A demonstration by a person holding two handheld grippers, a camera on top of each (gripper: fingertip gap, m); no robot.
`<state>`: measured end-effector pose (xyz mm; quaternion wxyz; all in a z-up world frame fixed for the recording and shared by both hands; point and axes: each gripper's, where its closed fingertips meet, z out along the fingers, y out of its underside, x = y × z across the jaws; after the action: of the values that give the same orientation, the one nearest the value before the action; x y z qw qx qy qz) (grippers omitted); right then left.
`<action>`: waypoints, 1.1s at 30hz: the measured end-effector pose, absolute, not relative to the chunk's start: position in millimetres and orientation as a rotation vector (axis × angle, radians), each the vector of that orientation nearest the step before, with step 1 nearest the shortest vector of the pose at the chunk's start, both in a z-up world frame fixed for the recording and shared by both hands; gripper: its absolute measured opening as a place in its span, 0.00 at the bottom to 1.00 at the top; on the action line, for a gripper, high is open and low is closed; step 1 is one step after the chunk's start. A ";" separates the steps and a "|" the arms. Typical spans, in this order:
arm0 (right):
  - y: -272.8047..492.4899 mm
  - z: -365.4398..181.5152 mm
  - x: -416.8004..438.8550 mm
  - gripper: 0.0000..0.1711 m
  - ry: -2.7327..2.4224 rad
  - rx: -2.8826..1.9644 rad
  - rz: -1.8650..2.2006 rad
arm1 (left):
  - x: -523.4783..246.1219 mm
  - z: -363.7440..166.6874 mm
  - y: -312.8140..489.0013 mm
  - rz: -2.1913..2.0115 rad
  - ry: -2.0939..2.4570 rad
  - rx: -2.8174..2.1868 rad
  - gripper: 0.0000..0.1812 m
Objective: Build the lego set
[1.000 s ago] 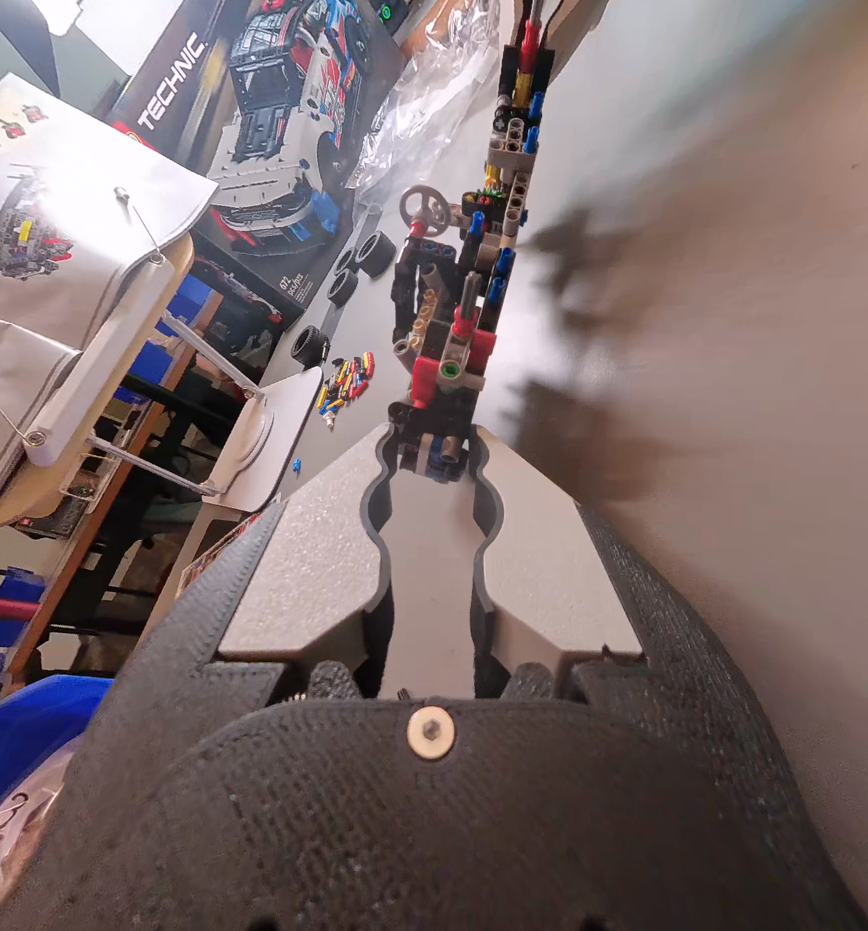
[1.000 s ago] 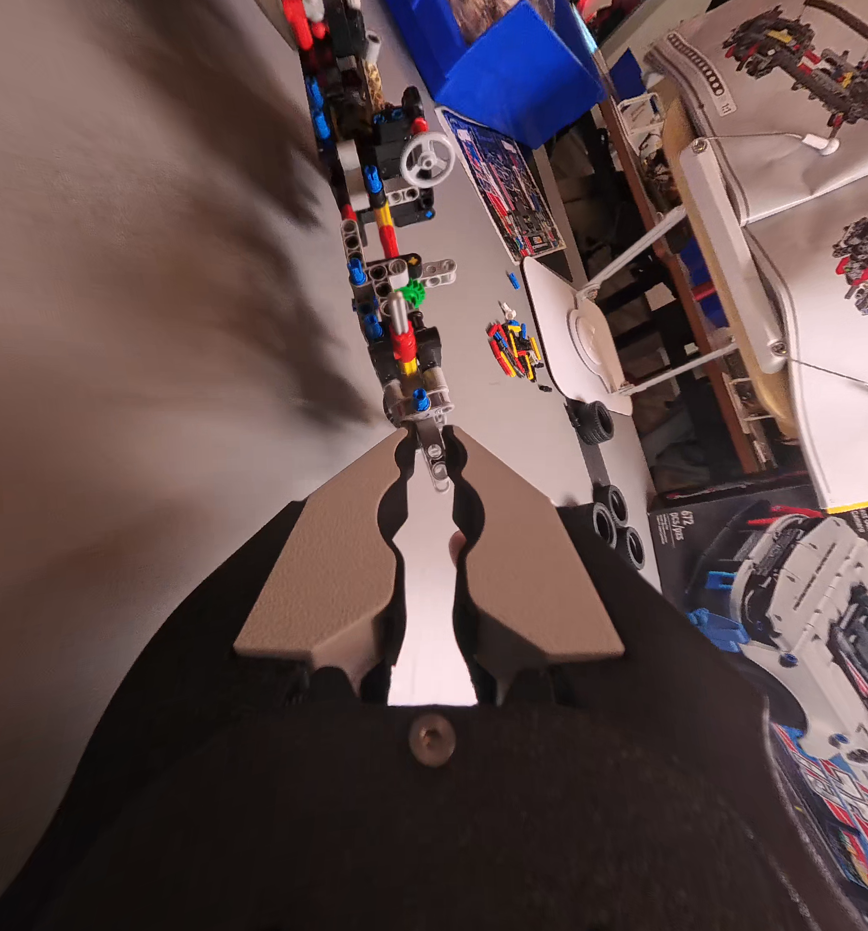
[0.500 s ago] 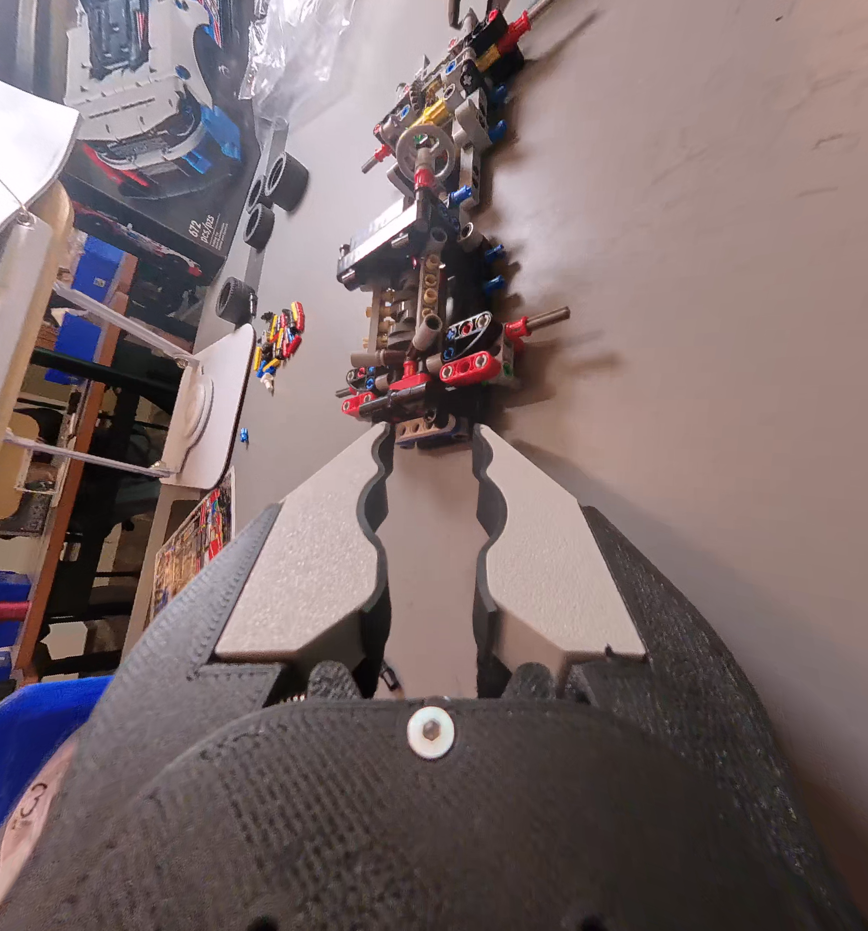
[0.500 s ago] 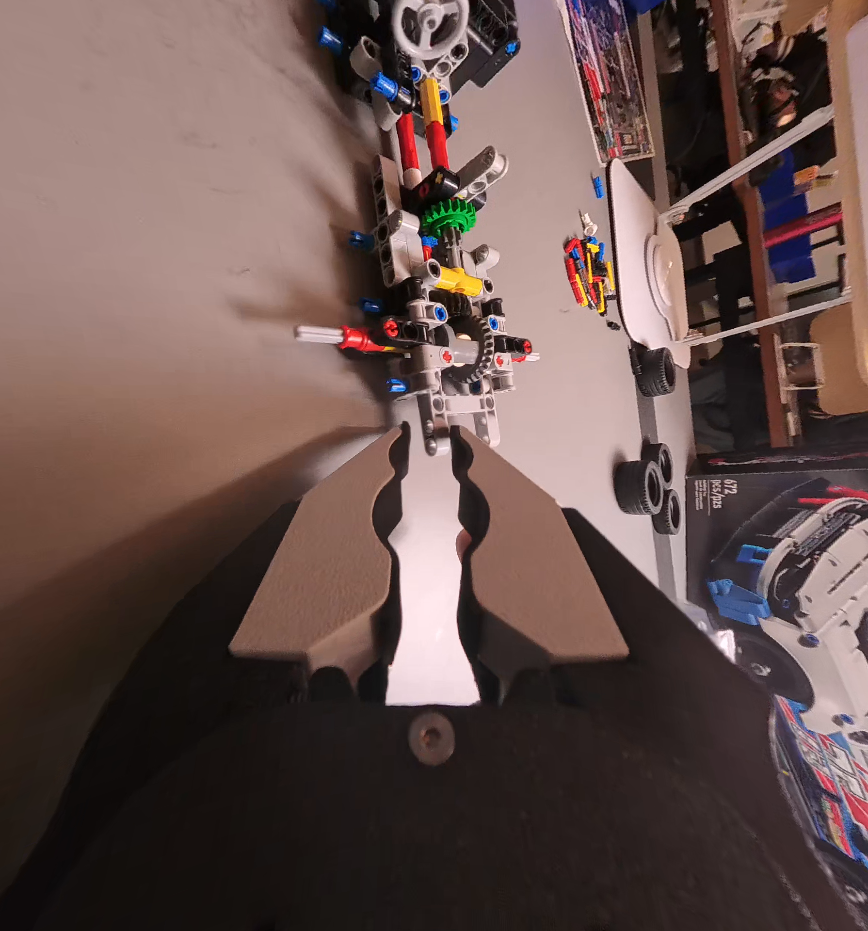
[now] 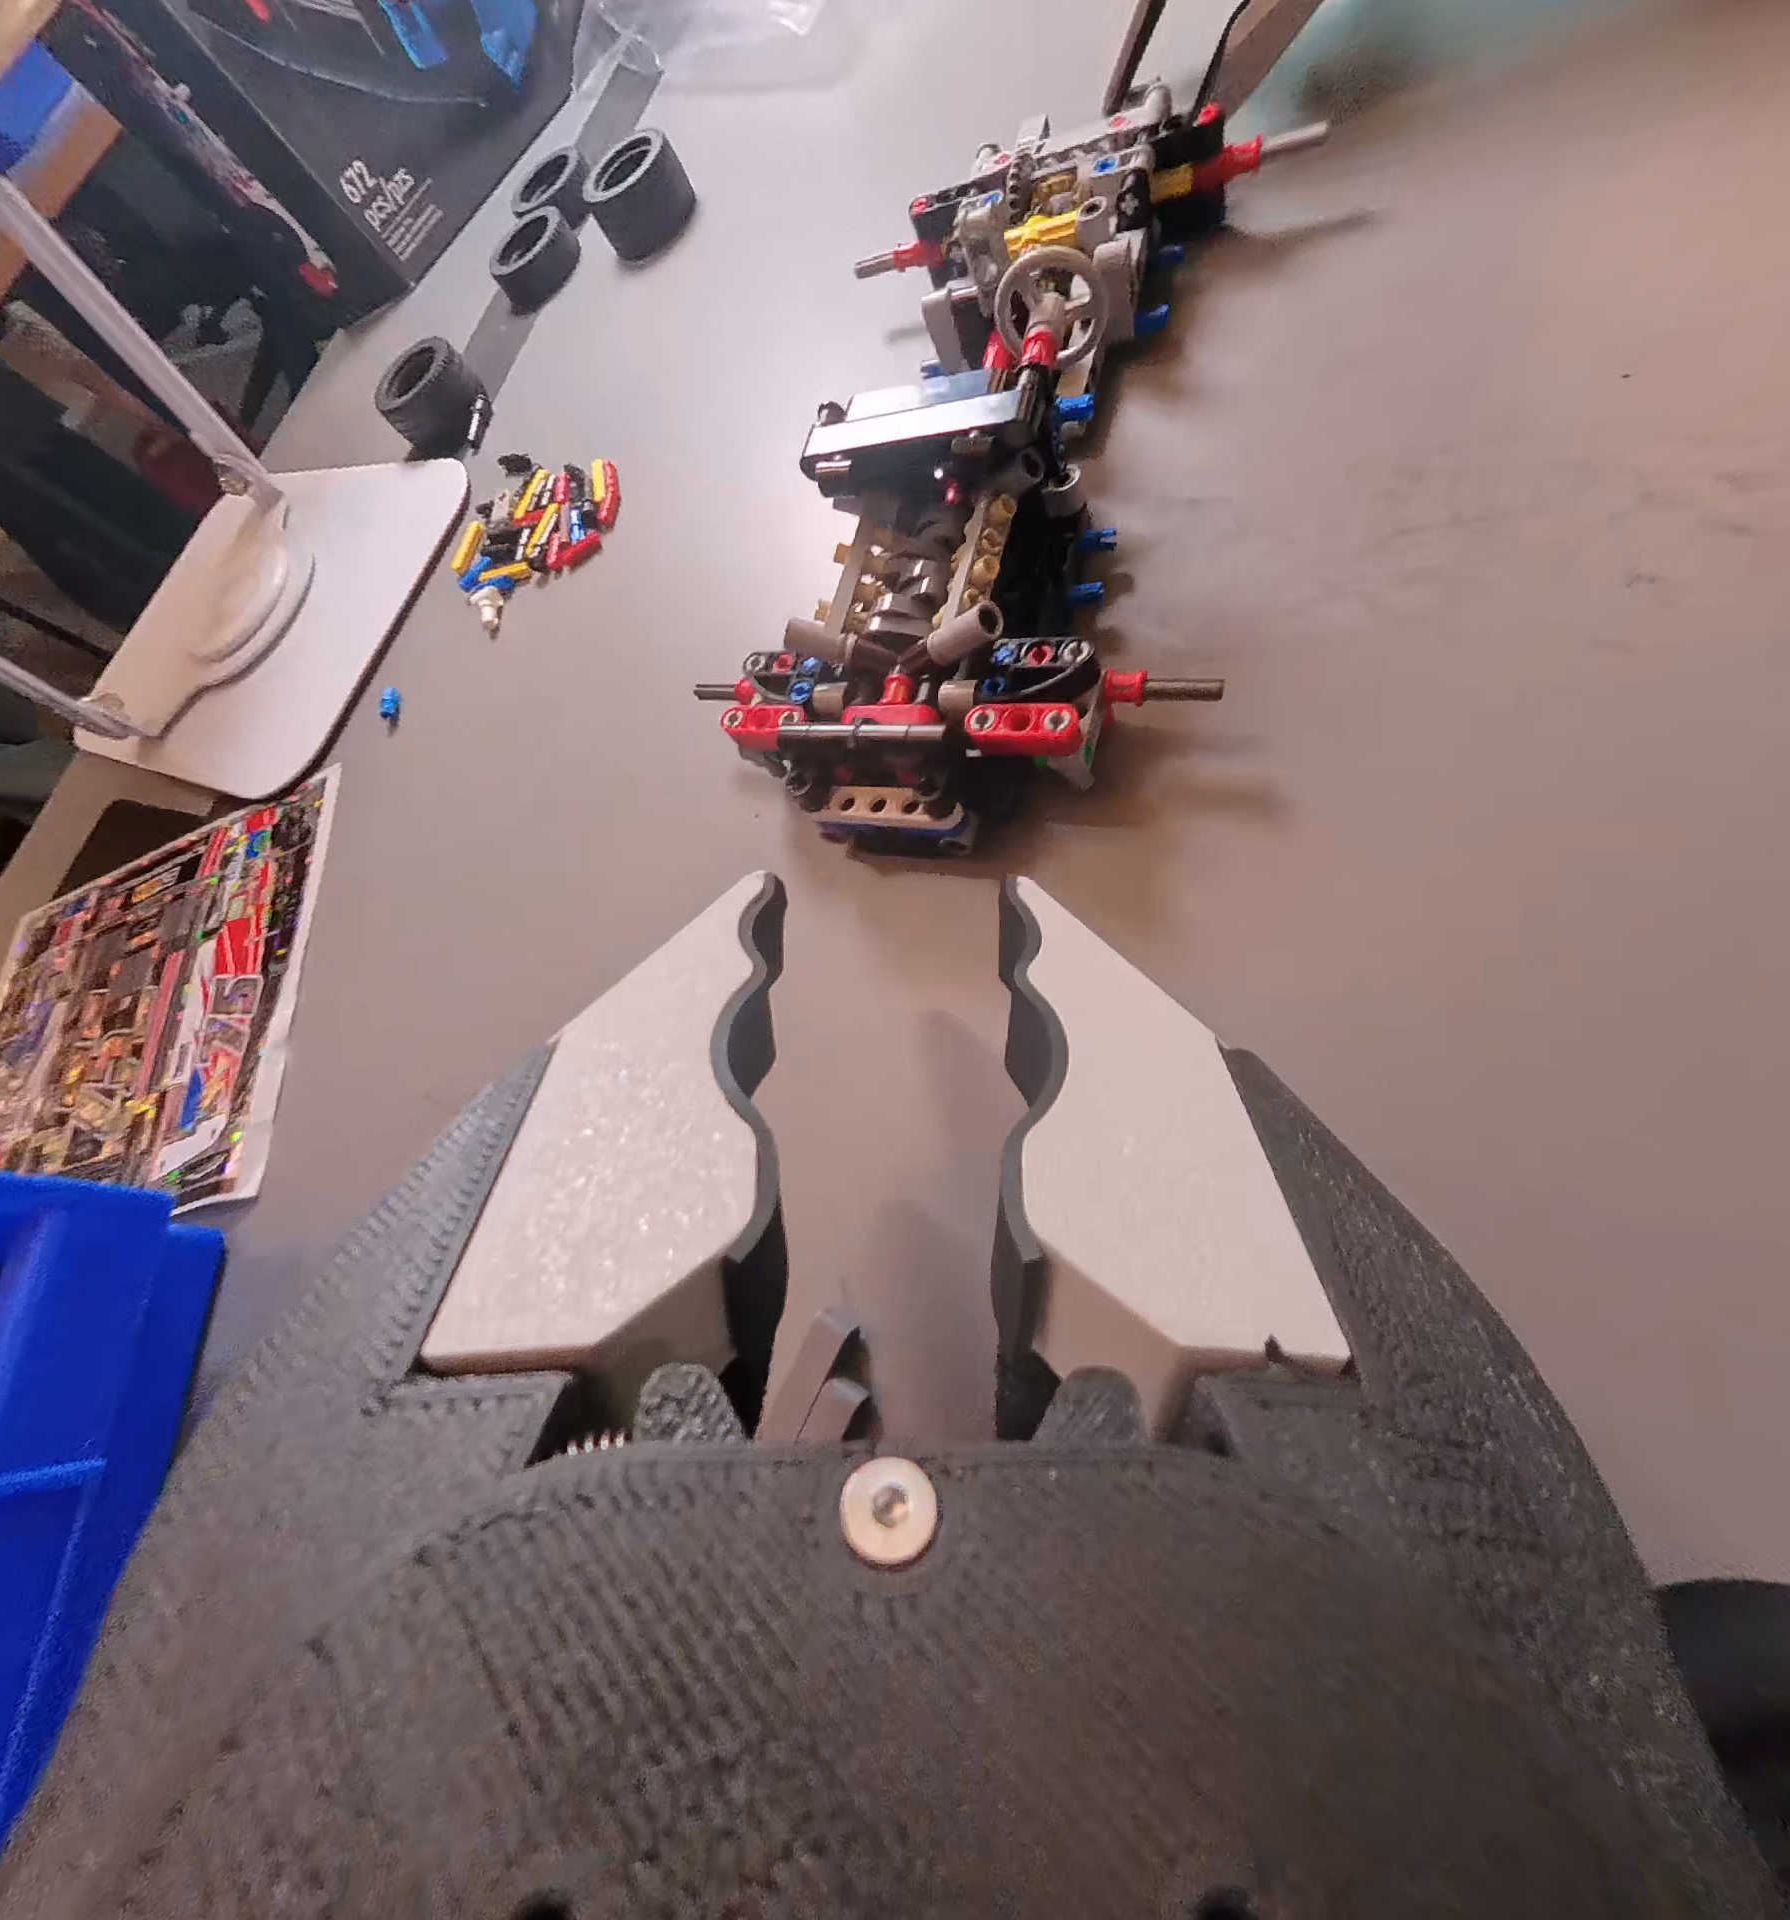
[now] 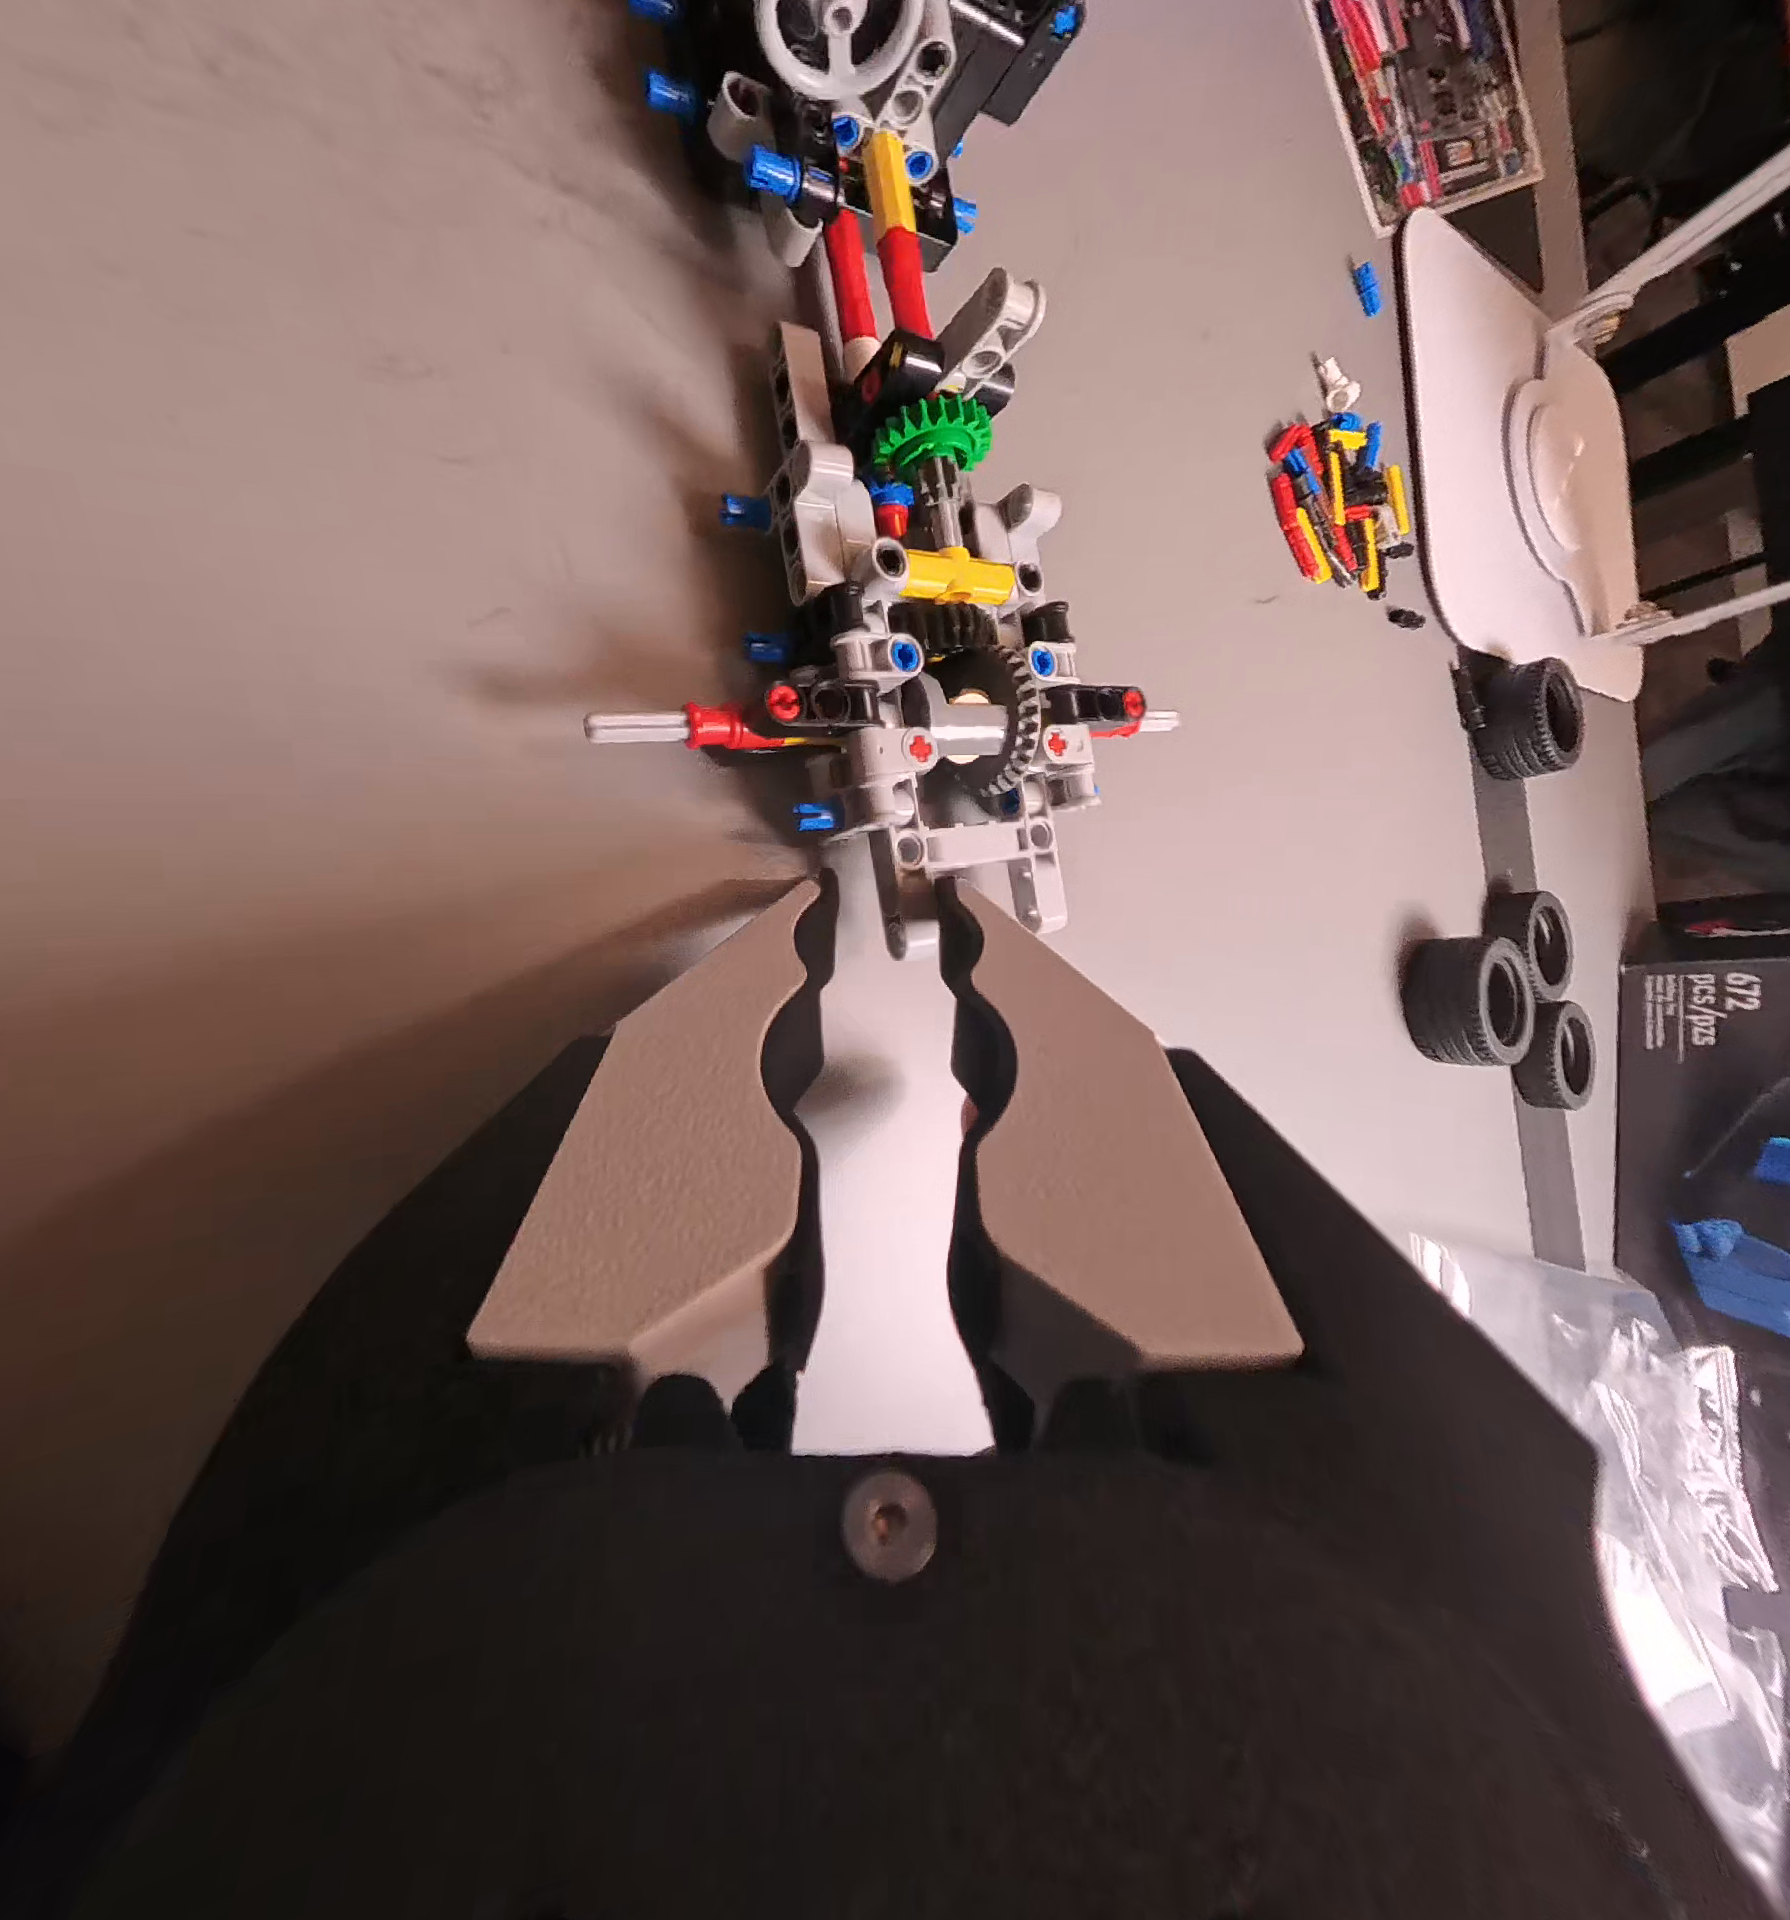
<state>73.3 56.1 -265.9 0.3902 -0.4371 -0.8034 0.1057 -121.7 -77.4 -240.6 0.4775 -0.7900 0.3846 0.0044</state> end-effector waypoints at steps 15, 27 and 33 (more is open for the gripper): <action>45.5 -223.3 96.4 0.11 -1.824 -1.229 0.470 | -175.5 -216.4 -86.0 0.170 0.794 -2.040 0.21; -18.6 -207.2 80.5 0.08 -1.780 -1.163 0.764 | -227.1 -268.3 -145.3 0.264 0.930 -2.554 0.20; -23.0 -207.6 76.2 0.07 -1.781 -1.162 0.792 | -236.1 -271.7 -144.0 0.250 1.005 -2.641 0.12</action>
<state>76.2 -23.0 -207.6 0.4225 -0.4640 -0.7115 0.3161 -236.1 -144.0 -271.7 0.1516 -0.9202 0.3502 0.0870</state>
